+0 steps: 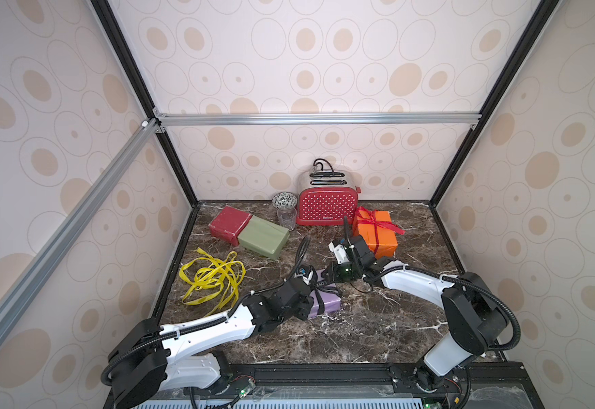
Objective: Untie the ribbon bows on the gift boxes
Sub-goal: Untie the ribbon from the gift box.
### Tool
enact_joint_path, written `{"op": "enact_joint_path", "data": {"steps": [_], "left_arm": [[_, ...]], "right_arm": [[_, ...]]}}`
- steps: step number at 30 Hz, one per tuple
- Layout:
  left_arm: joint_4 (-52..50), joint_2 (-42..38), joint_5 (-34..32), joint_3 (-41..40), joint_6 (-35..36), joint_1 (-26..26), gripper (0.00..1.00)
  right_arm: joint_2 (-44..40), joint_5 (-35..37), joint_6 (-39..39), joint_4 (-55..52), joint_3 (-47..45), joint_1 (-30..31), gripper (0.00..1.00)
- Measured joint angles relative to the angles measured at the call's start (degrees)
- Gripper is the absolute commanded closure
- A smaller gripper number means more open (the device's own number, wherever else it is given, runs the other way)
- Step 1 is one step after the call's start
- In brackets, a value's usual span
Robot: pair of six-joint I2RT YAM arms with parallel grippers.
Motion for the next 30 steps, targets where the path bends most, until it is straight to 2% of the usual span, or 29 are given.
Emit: {"op": "enact_joint_path", "data": {"steps": [12,17,24,30], "left_arm": [[-0.2,-8.3,-4.9,-6.2,-3.4,0.0,1.0],[-2.0,-15.7,-10.1,-9.8,-5.6,0.0,1.0],[-5.7,-16.3,-17.2,-10.2,-10.1,0.0,1.0],[-9.3,-20.6,-20.9,-12.4,-13.4,1.0,1.0]], "right_arm": [[1.2,3.1,1.4,3.0,0.3,0.4,1.0],[1.6,3.9,1.6,3.8,0.4,0.4,1.0],[2.4,4.7,1.6,4.6,1.0,0.4,1.0],[2.5,5.7,1.6,5.0,1.0,0.7,1.0]]}}
